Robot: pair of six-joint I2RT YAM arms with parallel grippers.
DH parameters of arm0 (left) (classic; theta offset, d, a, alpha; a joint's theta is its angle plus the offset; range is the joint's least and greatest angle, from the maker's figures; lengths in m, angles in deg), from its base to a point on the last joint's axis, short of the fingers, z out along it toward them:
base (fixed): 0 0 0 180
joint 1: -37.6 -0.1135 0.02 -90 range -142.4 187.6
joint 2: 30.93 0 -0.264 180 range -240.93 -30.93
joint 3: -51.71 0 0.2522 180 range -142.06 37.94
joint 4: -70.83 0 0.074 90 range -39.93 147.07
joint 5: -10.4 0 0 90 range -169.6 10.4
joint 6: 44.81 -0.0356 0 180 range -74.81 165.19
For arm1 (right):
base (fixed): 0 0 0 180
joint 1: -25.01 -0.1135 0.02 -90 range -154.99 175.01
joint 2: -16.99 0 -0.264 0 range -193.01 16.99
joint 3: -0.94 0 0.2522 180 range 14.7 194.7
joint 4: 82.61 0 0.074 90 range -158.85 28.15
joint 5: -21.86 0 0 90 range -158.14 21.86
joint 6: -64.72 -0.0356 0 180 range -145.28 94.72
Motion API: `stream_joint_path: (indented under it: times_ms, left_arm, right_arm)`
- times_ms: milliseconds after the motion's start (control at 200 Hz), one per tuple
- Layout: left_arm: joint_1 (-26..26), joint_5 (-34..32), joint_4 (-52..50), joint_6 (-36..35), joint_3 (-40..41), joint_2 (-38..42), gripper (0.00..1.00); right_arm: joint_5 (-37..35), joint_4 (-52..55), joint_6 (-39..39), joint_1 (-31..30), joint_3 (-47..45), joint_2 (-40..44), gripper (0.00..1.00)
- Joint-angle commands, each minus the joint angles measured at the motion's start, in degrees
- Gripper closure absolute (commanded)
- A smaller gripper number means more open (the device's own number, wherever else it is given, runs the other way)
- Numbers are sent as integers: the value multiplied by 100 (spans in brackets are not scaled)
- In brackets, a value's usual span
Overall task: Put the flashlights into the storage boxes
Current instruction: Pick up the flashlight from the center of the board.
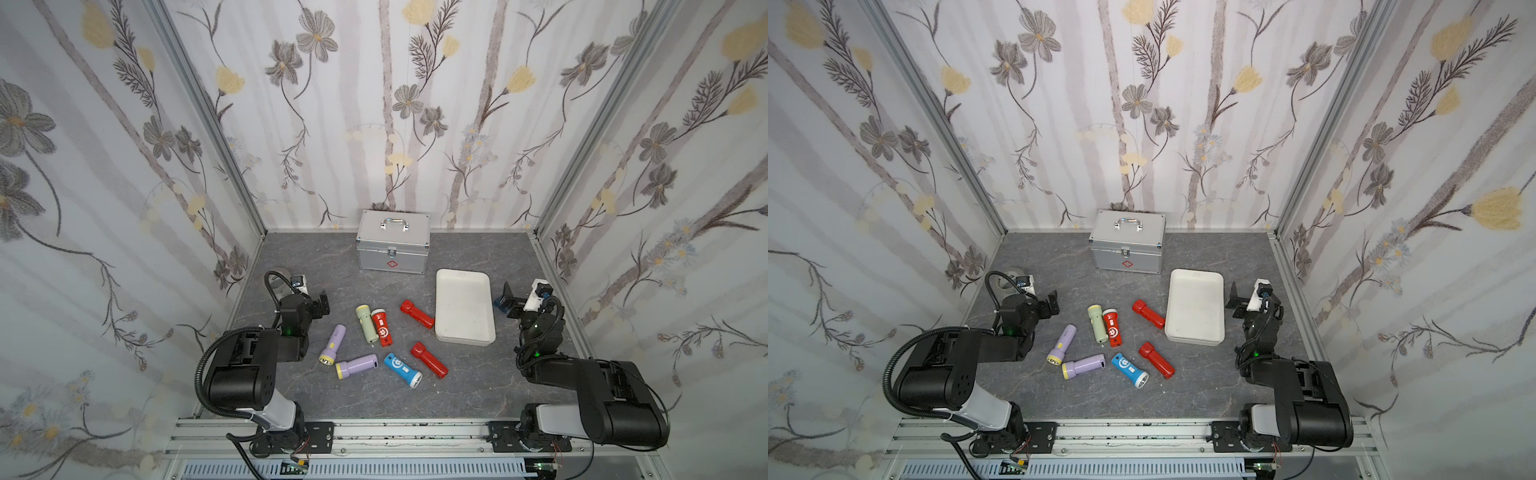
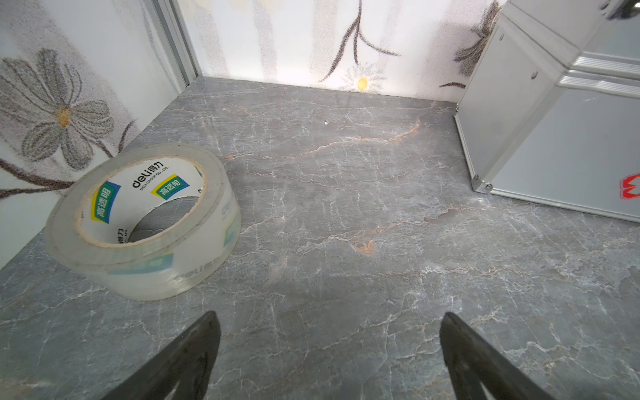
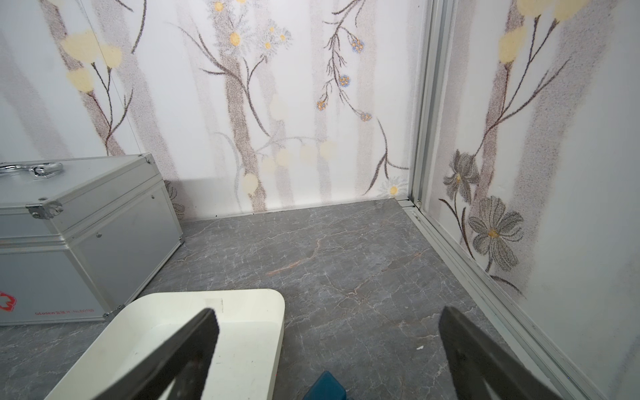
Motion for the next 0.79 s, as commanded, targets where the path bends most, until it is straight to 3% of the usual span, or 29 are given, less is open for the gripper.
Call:
stream_joint_path:
  times_ms: [0, 155, 250, 345, 475, 525, 590, 635, 714, 789]
  left_arm:
    - [14, 65, 517, -71, 159, 71, 0]
    - [55, 55, 33, -130, 58, 432, 0]
    - [154, -253, -1163, 1, -264, 1011, 0]
    - [321, -951, -3155, 255, -1043, 1469, 0]
    - [691, -1301, -4154, 596, -1413, 1921, 0]
    - [786, -1156, -4913, 1026, -1682, 2203, 0]
    - [799, -597, -5940, 1763, -1994, 2588, 0]
    - [815, -34, -6097, 1867, -1973, 2835, 0]
    - [825, 761, -6031, 1815, -1676, 3207, 0]
    - [825, 781, -6197, 1990, -1436, 3366, 0]
  right_arm:
    - [87, -369, 112, -33, -55, 42, 0]
    - [-239, -739, 67, -73, -359, 297, 0]
    - [-659, -355, 4, -139, -441, 917, 0]
    - [-1041, 580, 95, -364, -298, 1769, 0]
    - [-1634, 2567, -302, -539, 464, 2932, 0]
    - [-2169, 3744, -876, -539, 909, 3239, 0]
    - [-3009, 5558, -2308, -496, 1520, 3487, 0]
    - [-3149, 6081, -2952, -414, 1651, 3629, 0]
    - [-2599, 6220, -2984, -202, 1501, 3977, 0]
    - [-2025, 6293, -2892, -144, 1353, 4244, 0]
